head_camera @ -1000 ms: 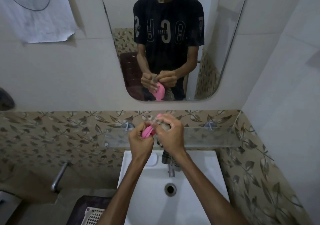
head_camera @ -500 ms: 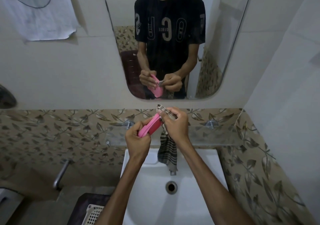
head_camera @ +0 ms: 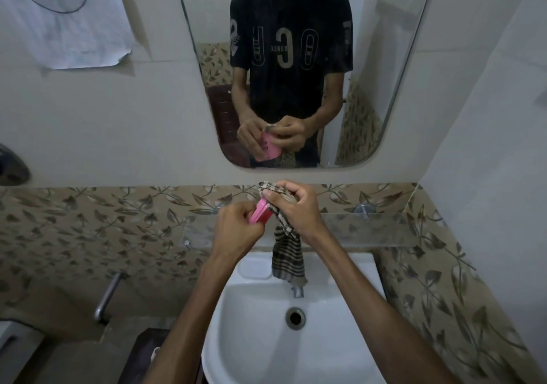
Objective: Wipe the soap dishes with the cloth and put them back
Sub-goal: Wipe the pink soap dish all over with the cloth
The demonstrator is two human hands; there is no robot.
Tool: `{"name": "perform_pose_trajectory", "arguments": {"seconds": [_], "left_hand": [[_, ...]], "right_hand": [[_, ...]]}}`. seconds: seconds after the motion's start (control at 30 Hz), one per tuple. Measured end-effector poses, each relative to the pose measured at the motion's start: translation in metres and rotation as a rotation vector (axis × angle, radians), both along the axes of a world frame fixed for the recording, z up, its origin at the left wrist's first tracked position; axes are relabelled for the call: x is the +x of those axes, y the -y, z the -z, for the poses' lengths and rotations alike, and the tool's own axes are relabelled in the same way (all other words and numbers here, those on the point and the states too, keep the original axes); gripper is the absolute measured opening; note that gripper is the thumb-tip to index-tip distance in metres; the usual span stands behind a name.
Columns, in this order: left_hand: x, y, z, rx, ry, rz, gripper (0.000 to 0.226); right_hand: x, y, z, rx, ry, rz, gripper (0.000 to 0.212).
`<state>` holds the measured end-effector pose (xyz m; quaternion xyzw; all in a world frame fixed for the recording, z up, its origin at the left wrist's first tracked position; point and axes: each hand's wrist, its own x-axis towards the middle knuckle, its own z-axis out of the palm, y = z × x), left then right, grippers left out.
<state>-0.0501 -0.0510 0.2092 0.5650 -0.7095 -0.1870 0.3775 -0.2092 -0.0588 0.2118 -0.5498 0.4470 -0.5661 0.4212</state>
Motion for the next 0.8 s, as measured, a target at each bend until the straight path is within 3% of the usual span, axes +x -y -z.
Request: {"name": "perform_pose_trajectory", "arguments": {"seconds": [0.07, 0.2, 0.27, 0.4, 0.47, 0.53, 0.6, 0.73, 0.8], "left_hand": [[-0.004, 0.002, -0.002, -0.027, -0.024, -0.058, 0.023], [-0.017, -0.005, 0.003, -0.181, -0.241, -0.103, 0.024], [-0.02, -0.003, 0.008, -0.236, -0.311, -0.121, 0.033], [-0.024, 0.001, 0.015, -0.305, -0.341, -0.064, 0.021], [-0.024, 0.0, 0.015, -0.321, -0.379, -0.034, 0.025], [-0.023, -0.001, 0.017, -0.314, -0.452, -0.043, 0.019], [-0.025, -0.001, 0.017, -0.324, -0.516, -0.064, 0.029], [-0.027, -0.002, 0.02, -0.288, -0.56, -0.01, 0.03], [-0.025, -0.002, 0.024, -0.265, -0.58, -0.021, 0.029]], "right_hand": [[0.011, -0.009, -0.003, -0.128, -0.13, 0.012, 0.005], [0.019, -0.018, 0.002, -0.371, -0.303, 0.165, 0.011], [0.021, -0.02, 0.003, -0.326, -0.25, 0.25, 0.017], [0.015, -0.008, -0.001, -0.174, -0.093, 0.376, 0.013], [0.011, -0.005, -0.003, -0.151, -0.093, 0.395, 0.013], [0.019, -0.014, -0.002, -0.204, -0.137, 0.3, 0.01], [0.026, -0.023, 0.003, -0.29, -0.182, 0.221, 0.008], [0.013, -0.007, 0.001, -0.178, -0.125, 0.334, 0.014], [0.022, -0.015, 0.005, -0.237, -0.184, 0.301, 0.009]]}}
